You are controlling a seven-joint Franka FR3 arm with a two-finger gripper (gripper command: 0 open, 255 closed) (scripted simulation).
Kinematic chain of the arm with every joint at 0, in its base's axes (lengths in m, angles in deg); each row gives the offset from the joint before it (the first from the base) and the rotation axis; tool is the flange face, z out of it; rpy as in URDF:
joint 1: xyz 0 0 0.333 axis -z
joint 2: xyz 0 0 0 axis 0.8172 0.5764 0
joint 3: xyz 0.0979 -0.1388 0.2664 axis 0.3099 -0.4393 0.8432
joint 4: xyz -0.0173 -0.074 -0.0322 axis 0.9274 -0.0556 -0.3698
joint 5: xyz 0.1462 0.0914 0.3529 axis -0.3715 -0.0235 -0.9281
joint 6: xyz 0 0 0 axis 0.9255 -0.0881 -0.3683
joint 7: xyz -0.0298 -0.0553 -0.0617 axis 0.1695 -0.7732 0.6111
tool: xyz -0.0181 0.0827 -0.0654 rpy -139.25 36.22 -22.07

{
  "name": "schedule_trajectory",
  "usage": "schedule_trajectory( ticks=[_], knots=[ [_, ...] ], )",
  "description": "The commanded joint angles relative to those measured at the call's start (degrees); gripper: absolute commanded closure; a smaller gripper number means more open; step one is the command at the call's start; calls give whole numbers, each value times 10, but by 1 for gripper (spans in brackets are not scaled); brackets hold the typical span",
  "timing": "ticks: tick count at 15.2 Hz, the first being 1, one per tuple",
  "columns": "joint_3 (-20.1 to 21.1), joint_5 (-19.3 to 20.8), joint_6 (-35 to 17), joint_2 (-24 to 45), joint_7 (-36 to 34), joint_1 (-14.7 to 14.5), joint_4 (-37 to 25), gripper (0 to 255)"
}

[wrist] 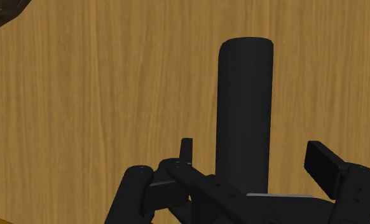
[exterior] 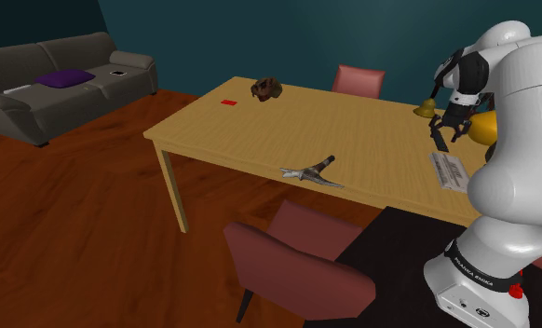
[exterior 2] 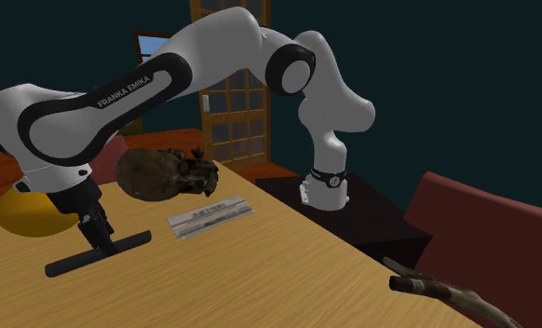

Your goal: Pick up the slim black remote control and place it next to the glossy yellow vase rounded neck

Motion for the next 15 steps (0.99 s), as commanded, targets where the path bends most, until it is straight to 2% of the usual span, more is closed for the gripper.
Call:
schedule_trajectory(
  ticks=[1, 3, 7, 15],
  knots=[
    [0, 0, 0, 0, 0, 0, 0, 0],
    [0, 0, 0, 0, 0, 0, 0, 0],
    [-5, 10, 67, -7, -11, 13, -64, 0],
    [-5, 10, 67, -7, -11, 13, -64, 0]
  ],
)
